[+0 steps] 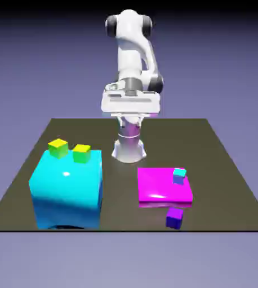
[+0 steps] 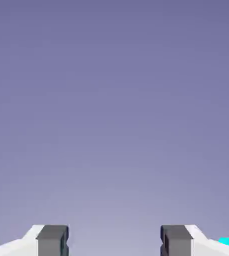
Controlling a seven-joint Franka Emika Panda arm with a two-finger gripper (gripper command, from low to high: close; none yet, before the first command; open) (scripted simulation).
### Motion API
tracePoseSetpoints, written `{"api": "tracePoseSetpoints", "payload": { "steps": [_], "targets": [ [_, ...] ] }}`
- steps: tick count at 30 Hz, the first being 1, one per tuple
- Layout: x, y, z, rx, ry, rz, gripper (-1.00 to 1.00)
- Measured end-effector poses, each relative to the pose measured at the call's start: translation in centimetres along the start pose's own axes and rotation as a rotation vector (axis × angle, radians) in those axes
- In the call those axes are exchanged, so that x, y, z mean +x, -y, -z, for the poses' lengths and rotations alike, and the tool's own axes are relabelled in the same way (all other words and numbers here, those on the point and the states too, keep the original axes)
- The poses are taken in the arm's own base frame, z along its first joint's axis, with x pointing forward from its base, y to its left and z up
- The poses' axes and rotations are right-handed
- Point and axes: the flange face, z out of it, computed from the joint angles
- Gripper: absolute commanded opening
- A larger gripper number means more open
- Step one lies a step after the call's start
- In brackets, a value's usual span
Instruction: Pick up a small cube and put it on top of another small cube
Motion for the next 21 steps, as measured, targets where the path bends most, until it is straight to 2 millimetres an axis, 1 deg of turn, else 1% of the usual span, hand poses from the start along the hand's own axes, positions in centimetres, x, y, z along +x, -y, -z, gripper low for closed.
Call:
{"api": "tracePoseSetpoints", "payload": {
  "steps": [4,9,16,21],
  "targets": [
    [-0.7,1.6,-4.3,-0.116,0.094,-0.023,0.00],
    [-2.4,3.1,-9.9,-0.257,0.212,-0.062,0.00],
    [-5.8,4.4,-17.3,-0.442,0.373,-0.134,0.00],
    [-8.6,5.0,-22.0,-0.562,0.483,-0.200,0.00]
  ]
}}
